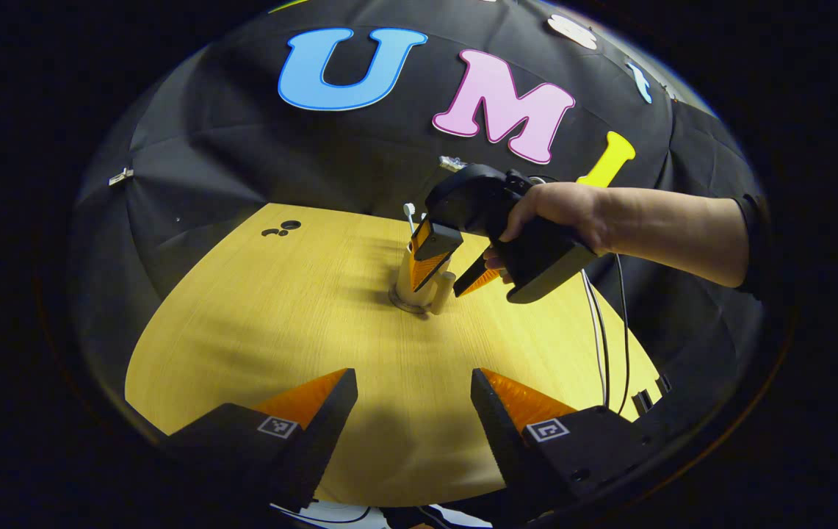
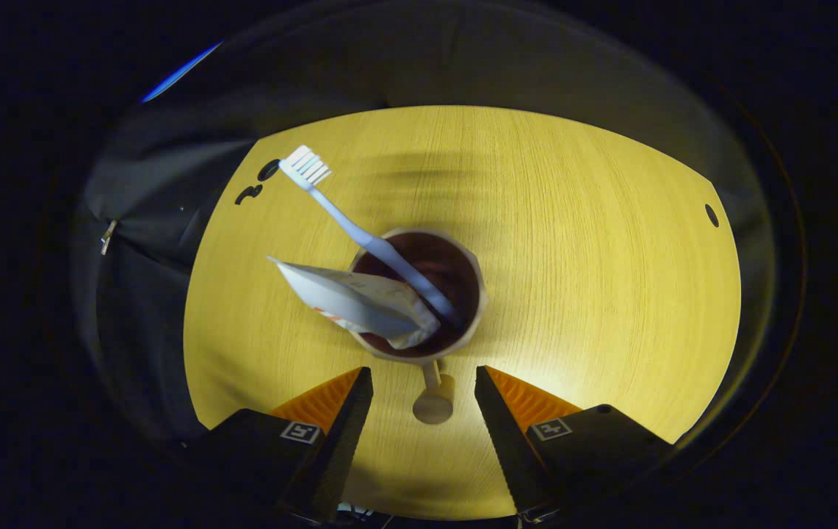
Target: Put the toothbrush and toothpaste on the desktop into the cup, then pick up the cup and place it on the coaster on the desktop.
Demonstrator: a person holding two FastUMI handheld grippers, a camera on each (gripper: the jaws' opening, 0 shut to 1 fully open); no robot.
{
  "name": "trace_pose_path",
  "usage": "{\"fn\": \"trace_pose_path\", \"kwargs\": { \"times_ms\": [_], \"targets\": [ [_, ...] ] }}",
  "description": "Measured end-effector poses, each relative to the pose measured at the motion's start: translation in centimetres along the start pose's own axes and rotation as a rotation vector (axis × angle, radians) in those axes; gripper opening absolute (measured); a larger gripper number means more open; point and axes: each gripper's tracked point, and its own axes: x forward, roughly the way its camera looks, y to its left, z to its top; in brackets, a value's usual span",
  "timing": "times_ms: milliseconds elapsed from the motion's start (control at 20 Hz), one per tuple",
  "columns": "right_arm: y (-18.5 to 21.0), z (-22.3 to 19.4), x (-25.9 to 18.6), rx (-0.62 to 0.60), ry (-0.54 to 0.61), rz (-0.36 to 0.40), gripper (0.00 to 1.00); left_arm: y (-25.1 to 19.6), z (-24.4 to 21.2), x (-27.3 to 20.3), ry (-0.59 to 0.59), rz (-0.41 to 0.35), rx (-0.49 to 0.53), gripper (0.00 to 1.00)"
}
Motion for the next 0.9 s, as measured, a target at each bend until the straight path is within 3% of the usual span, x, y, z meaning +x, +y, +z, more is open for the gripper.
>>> {"fn": "trace_pose_path", "kwargs": {
  "times_ms": [200,250,400,550,650,900],
  "targets": [
    [-1.7,0.1,-4.1,0.0,-0.069,0.029,0.88,-1.4,0.7,-0.5,-0.007,-0.008,-0.018,0.97],
    [-2.3,0.2,-5.1,0.006,-0.094,0.033,1.0,-1.7,1.2,-0.7,-0.016,-0.004,-0.016,0.97],
    [-4.2,0.6,-9.5,0.036,-0.186,0.06,0.98,-3.2,3.4,-1.3,-0.066,0.003,0.012,0.97],
    [-6.9,0.8,-15.3,0.068,-0.304,0.104,0.99,-5.8,6.9,-1.7,-0.126,-0.002,0.127,0.97],
    [-9.7,0.7,-18.5,0.078,-0.387,0.089,0.98,-7.9,9.6,-2.1,-0.19,-0.01,0.185,0.97],
    [-15.9,-0.6,-24.8,0.171,-0.521,0.14,0.98,-12.7,14.6,-1.6,-0.261,-0.045,0.188,0.97]
  ]
}}
